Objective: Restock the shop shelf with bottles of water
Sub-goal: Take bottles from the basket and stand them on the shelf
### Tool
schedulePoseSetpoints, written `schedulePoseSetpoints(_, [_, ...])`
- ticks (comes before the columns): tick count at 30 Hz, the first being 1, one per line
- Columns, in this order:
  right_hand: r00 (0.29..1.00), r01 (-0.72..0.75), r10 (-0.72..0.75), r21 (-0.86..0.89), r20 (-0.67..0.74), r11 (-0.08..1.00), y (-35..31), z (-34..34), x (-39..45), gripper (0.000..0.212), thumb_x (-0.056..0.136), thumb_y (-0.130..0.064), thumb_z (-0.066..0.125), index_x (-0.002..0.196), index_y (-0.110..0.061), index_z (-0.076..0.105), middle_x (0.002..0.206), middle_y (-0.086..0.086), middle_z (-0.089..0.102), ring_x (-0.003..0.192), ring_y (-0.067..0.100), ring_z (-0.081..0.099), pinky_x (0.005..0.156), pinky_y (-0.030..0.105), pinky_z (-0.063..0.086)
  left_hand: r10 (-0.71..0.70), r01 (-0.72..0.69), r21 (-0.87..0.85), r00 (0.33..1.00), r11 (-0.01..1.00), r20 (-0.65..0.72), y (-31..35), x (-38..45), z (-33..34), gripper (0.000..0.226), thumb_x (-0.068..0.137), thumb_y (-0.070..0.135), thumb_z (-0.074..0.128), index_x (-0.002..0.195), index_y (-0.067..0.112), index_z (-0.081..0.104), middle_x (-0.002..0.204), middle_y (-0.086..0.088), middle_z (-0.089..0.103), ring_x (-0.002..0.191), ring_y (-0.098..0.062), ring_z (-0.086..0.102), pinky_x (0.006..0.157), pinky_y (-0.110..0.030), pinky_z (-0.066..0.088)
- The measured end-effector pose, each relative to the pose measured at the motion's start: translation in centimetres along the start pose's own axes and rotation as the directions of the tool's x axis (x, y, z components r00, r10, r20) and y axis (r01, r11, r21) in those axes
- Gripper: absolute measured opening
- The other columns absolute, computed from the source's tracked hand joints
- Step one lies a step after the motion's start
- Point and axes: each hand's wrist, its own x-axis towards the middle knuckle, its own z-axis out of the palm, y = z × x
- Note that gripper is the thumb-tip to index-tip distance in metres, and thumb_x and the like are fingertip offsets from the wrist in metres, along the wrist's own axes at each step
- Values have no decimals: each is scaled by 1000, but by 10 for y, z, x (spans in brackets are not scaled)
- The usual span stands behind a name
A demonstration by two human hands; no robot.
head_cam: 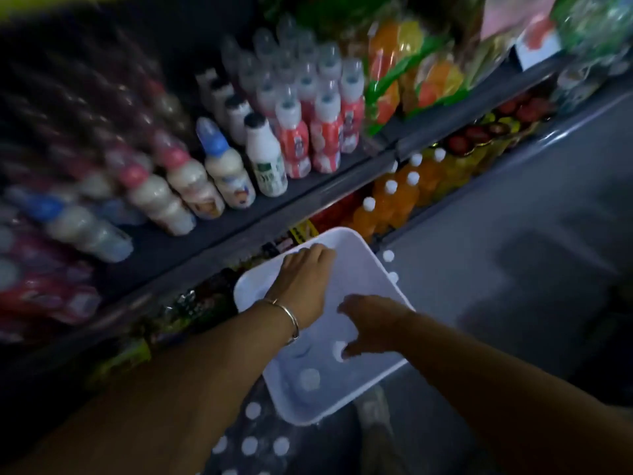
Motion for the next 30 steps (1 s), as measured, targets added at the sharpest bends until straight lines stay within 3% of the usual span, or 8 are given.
schedulePoseSetpoints(2, [988, -15, 12, 22, 156, 1000, 2, 27, 18, 97, 77, -47, 71, 150, -16, 15, 158, 8, 9, 145, 22, 12, 117, 34, 13, -37, 37, 10, 998, 999, 57, -7, 5, 31, 52, 86, 3, 50, 135, 16, 35, 135, -7, 40, 122, -27, 41, 104, -37, 32])
schedulePoseSetpoints(5, [965, 7, -5, -7, 261, 1000, 3, 50, 39, 100, 73, -41, 78, 149, -17, 18, 156, 8, 17, 143, 24, 18, 117, 38, 18, -60, 59, 14, 993, 998, 101, -15, 11, 65, 49, 87, 4, 52, 132, 16, 37, 132, -6, 43, 121, -25, 43, 105, -35, 34])
schedulePoseSetpoints(10, [984, 21, -29, 44, 175, 999, 3, 60, 59, 78, 78, -33, 74, 144, -21, 35, 145, 8, 38, 131, 25, 39, 106, 31, 32, -62, 60, 16, 982, 998, 180, -22, 15, 85, 49, 86, 0, 52, 130, 15, 39, 131, -6, 45, 122, -25, 44, 104, -37, 35])
schedulePoseSetpoints(14, [990, -37, 16, 146, 142, 989, 3, 42, 50, 75, 77, -30, 74, 142, -21, 38, 142, 7, 40, 128, 24, 41, 99, 27, 36, -64, 62, 16, 964, 998, 257, -24, 14, 75, 51, 84, 0, 52, 131, 14, 38, 134, -7, 43, 123, -27, 42, 103, -38, 35])
schedulePoseSetpoints(22, [998, -35, 49, 327, -35, 944, -6, -77, -20, 60, 73, -28, 77, 128, -22, 54, 127, -1, 53, 115, 16, 49, 90, 22, 40, -78, 144, -118, 894, 983, 441, -16, 5, -12, 56, 82, 6, 59, 133, 15, 38, 136, -9, 44, 123, -30, 46, 99, -39, 41])
schedulePoseSetpoints(24, [994, -12, 51, 357, -100, 934, -14, -116, -46, 57, 69, -29, 79, 121, -21, 57, 120, -2, 58, 106, 15, 53, 85, 22, 44, -50, 131, -158, 899, 979, 434, -6, -1, -52, 54, 78, 7, 64, 127, 13, 42, 126, -9, 52, 114, -29, 52, 87, -31, 45])
schedulePoseSetpoints(28, [975, 72, 24, 413, -222, 908, -41, -207, -109, 47, 69, -24, 80, 112, -16, 63, 109, -2, 61, 99, 16, 57, 82, 27, 49, 31, 78, -269, 925, 960, 380, 22, -21, -149, 67, 73, 18, 78, 130, 14, 44, 125, 6, 52, 117, -17, 49, 97, -27, 42])
schedulePoseSetpoints(30, [962, 107, 10, 414, -273, 904, -56, -255, -144, 32, 72, -24, 79, 98, -11, 67, 94, 0, 64, 86, 16, 60, 67, 24, 50, 78, 78, -424, 938, 902, 339, 38, -34, -202, 60, 68, 14, 81, 120, 14, 52, 116, 9, 59, 111, -14, 54, 95, -26, 47])
